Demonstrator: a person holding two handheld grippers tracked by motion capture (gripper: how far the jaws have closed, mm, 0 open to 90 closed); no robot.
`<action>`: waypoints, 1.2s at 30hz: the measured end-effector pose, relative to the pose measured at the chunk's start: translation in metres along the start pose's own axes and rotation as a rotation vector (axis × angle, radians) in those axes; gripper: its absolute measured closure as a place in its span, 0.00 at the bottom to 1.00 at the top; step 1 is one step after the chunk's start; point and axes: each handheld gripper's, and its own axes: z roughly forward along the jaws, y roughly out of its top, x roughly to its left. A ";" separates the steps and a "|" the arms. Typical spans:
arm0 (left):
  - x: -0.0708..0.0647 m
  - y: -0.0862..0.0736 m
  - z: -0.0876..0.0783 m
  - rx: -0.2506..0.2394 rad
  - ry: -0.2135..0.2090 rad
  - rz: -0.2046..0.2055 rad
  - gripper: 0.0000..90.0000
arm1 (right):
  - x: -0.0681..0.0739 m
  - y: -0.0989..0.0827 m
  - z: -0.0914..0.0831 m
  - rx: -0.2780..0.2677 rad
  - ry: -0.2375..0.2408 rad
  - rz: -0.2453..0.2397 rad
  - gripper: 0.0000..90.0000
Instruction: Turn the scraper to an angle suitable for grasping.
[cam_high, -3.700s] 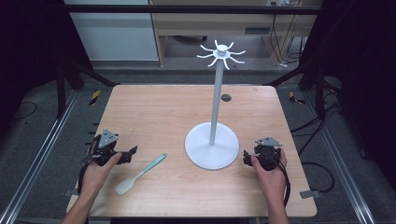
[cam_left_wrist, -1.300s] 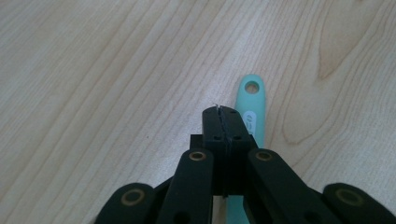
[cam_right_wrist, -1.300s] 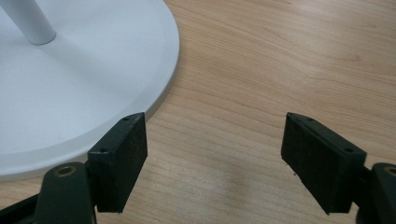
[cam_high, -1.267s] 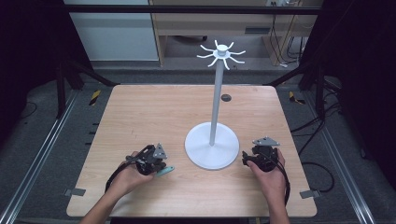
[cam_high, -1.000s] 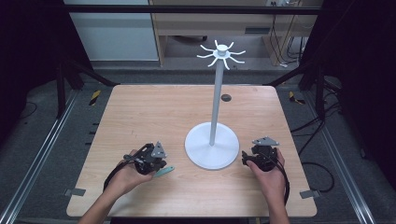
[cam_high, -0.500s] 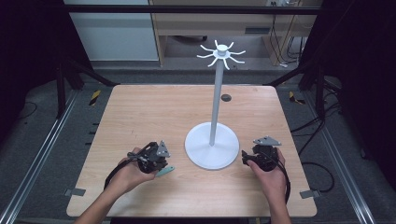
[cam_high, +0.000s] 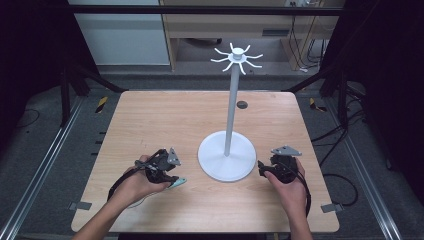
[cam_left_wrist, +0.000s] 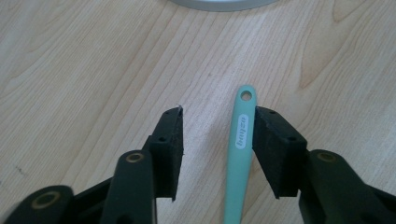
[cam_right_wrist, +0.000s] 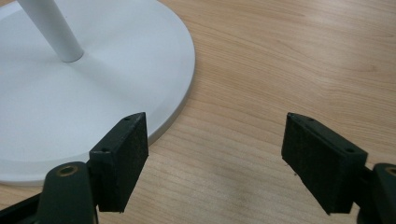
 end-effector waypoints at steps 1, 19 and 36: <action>0.001 0.001 0.003 0.008 -0.011 0.001 0.62 | -0.001 0.000 0.001 0.009 -0.003 0.006 0.25; 0.001 0.006 0.027 0.151 -0.109 0.037 0.67 | -0.001 -0.002 0.002 0.019 0.005 0.009 0.25; -0.003 0.010 0.035 0.175 -0.121 0.052 0.74 | 0.000 -0.001 0.002 0.021 0.010 0.005 0.24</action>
